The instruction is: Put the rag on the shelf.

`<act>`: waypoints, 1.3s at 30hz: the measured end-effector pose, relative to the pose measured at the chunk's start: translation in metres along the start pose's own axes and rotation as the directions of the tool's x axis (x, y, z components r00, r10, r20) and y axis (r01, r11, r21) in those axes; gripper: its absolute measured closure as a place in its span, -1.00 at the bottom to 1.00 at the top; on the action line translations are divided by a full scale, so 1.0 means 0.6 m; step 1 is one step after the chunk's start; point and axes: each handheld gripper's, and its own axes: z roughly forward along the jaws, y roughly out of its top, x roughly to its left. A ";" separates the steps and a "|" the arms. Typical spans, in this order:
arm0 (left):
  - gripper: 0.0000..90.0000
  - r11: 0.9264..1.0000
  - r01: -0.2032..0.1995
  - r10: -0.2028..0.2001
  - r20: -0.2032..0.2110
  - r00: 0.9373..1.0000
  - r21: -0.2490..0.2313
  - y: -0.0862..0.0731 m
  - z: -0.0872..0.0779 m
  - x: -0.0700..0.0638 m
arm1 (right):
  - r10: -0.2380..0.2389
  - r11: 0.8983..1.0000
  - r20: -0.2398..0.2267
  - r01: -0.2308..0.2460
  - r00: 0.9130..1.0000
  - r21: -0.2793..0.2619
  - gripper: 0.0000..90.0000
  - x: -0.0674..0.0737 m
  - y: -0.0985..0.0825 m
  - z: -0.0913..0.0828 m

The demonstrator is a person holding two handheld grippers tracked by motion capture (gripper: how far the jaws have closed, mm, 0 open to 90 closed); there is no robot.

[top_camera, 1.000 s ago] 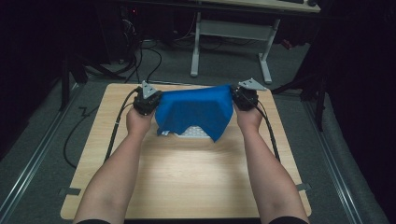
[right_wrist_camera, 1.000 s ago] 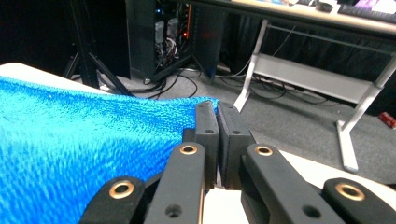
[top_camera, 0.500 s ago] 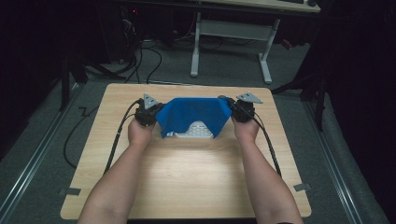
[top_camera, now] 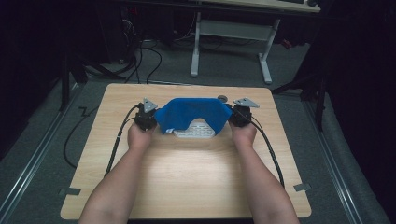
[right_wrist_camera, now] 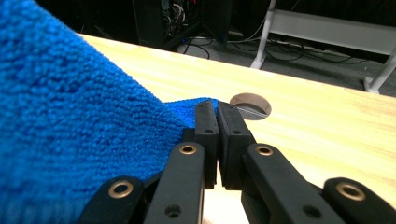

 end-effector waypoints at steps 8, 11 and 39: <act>0.93 1.000 0.020 -0.021 0.018 1.000 0.007 -0.007 0.001 -0.001 | 0.033 0.999 0.000 -0.033 0.999 0.009 0.94 -0.003 -0.017 0.002; 0.86 0.999 0.044 -0.044 0.023 0.999 0.005 -0.007 0.000 0.002 | 0.028 1.000 -0.001 -0.028 1.000 0.008 0.89 -0.006 -0.015 0.000; 0.15 0.987 0.150 -0.151 -0.009 0.989 -0.062 0.022 -0.062 0.042 | -0.007 0.999 0.004 0.007 1.000 -0.051 0.39 -0.019 0.040 -0.058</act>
